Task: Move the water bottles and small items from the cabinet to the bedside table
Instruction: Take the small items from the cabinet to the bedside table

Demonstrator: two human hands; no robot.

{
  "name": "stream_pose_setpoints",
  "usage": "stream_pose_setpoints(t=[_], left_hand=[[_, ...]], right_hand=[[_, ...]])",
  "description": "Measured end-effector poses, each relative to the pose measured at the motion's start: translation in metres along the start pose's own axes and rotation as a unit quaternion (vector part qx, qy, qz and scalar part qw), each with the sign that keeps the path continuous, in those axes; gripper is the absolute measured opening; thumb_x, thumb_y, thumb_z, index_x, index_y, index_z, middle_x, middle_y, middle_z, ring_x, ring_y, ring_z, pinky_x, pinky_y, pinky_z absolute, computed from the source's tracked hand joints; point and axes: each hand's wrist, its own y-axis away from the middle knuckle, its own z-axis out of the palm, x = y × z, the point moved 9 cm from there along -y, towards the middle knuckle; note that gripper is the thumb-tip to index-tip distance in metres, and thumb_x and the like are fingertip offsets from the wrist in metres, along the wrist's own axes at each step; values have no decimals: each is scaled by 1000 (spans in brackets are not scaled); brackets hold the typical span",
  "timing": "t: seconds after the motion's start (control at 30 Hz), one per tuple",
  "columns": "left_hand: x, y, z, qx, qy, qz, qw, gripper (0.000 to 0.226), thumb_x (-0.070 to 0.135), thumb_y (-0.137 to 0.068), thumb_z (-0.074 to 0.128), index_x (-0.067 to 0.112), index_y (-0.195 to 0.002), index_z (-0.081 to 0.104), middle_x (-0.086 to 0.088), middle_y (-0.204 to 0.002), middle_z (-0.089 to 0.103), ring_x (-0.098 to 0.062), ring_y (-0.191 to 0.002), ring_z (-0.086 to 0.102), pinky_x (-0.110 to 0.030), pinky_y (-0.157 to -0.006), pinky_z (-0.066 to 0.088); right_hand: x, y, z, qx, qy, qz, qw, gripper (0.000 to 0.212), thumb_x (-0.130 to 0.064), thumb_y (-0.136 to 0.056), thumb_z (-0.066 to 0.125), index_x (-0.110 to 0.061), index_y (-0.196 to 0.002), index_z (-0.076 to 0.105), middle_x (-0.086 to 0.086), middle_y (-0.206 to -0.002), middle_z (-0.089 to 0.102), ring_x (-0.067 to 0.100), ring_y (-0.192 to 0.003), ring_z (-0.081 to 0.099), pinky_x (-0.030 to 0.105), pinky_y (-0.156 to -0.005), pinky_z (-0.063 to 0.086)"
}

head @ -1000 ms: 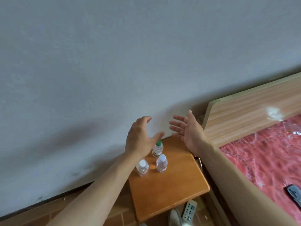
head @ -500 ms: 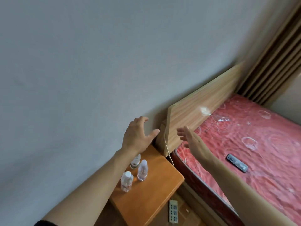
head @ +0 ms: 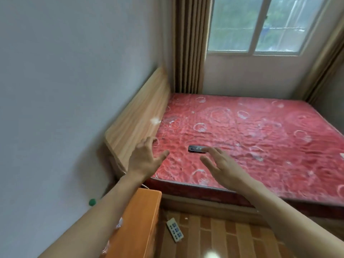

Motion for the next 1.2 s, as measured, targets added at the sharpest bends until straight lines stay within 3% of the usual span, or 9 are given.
stream_pose_setpoints(t=[0.07,0.17,0.33,0.47,0.7,0.83,0.93,1.07,1.2], left_hand=[[47,2,31,-23,-1,30,999,64,59,-83,70,17,-130,56,-4,-126,63,-20,-115,60,-36,-92,51],[118,13,79,-60,5,68,996,63,57,-84,70,14,-129,57,-5,-125,63,-21,-115,60,-38,-93,51],[234,38,155,-121,31,139,982,62,53,-83,72,12,-127,58,-6,-122,63,-21,-110,61,-38,-93,52],[321,55,205,-166,44,215,961,65,57,-84,69,15,-132,57,-5,-129,62,-22,-116,60,-42,-97,51],[457,76,267,-219,87,343,909,63,60,-85,65,20,-133,54,-3,-133,59,-22,-120,57,-45,-98,51],[516,88,299,-260,112,410,867,62,60,-86,63,23,-135,52,-1,-134,57,-21,-122,55,-44,-98,49],[553,100,319,-286,147,451,833,60,58,-88,62,22,-134,53,-1,-132,57,-22,-122,54,-42,-101,47],[595,124,340,-318,187,487,792,64,66,-86,54,21,-131,54,-1,-127,59,-21,-118,55,-40,-97,47],[636,167,352,-345,204,532,746,55,61,-88,59,22,-127,54,0,-120,59,-20,-112,54,-39,-93,47]], right_hand=[[42,33,-34,32,6,32,999,55,-57,-97,32,-26,-141,44,0,-143,46,19,-133,41,34,-108,31],[105,87,-77,58,1,92,994,63,-62,-94,29,-25,-142,43,1,-144,46,19,-135,39,39,-111,31],[190,173,-139,125,-28,174,976,61,-57,-97,37,-22,-148,38,1,-151,41,19,-140,33,33,-113,25],[229,233,-180,190,-53,215,957,70,-66,-91,35,-23,-146,40,0,-148,45,17,-138,38,37,-115,31],[268,321,-243,291,3,303,907,61,-62,-94,37,-25,-143,43,-2,-148,45,16,-139,36,44,-114,32],[280,365,-268,336,43,377,862,57,-58,-96,38,-24,-141,45,-3,-145,47,15,-136,38,32,-112,30],[280,396,-280,362,63,426,827,56,-58,-97,39,-24,-140,46,-3,-142,50,15,-132,43,40,-110,38],[277,436,-285,379,86,495,777,57,-60,-96,35,-25,-140,46,-2,-141,50,15,-130,43,36,-108,36],[261,479,-285,398,91,540,736,57,-60,-96,34,-26,-140,45,-3,-142,49,13,-131,43,33,-107,35]])
